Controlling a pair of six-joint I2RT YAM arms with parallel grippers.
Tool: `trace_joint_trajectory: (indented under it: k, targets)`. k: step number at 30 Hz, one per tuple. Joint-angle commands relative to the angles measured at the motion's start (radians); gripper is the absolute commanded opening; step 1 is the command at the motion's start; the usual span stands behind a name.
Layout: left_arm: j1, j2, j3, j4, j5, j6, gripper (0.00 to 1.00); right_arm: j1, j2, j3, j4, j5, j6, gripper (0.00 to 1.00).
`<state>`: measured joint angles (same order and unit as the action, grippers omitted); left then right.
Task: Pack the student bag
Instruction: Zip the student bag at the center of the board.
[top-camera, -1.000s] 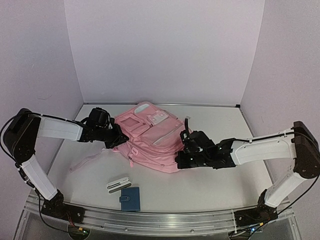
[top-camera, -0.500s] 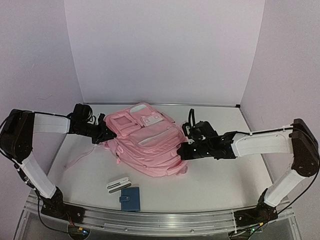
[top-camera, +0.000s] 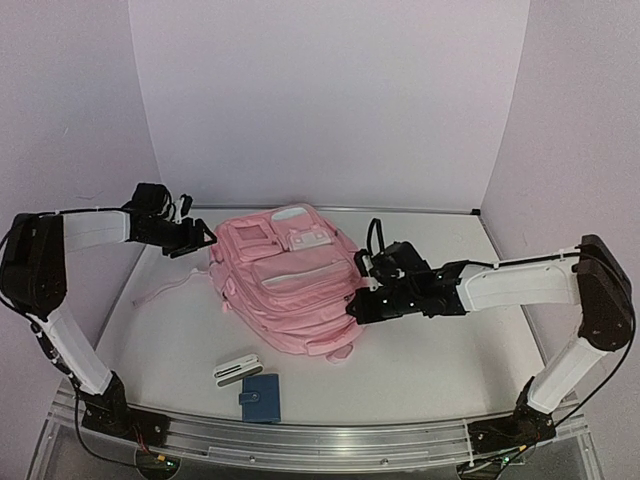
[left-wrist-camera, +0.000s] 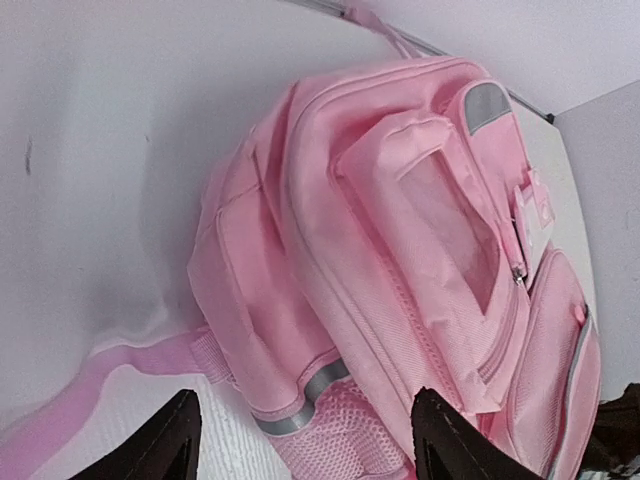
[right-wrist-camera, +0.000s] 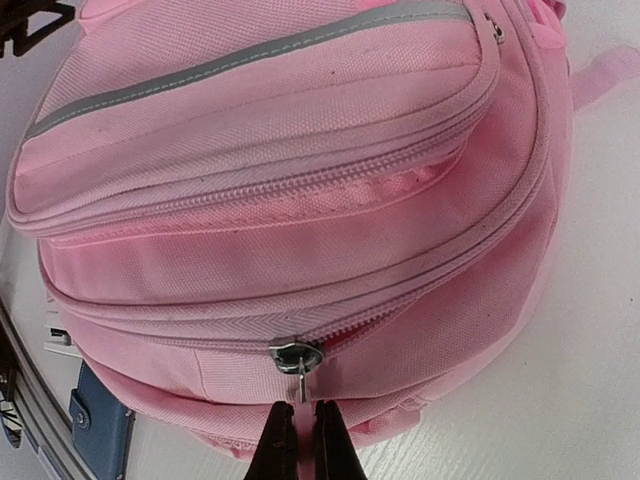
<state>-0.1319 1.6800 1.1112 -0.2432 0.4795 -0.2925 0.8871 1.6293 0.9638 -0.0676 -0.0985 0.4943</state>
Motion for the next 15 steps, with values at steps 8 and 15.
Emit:
trace_joint_trajectory:
  k: [8,15]
  targets:
    - [-0.412,-0.319,-0.074,0.041,-0.248,0.22,0.87,0.005,-0.054,-0.046,0.046,-0.005,0.042,0.0]
    - [-0.64,-0.136,0.046,0.056,-0.257,0.336,0.87,0.006,-0.087,-0.069,0.056,0.02,0.059,0.0]
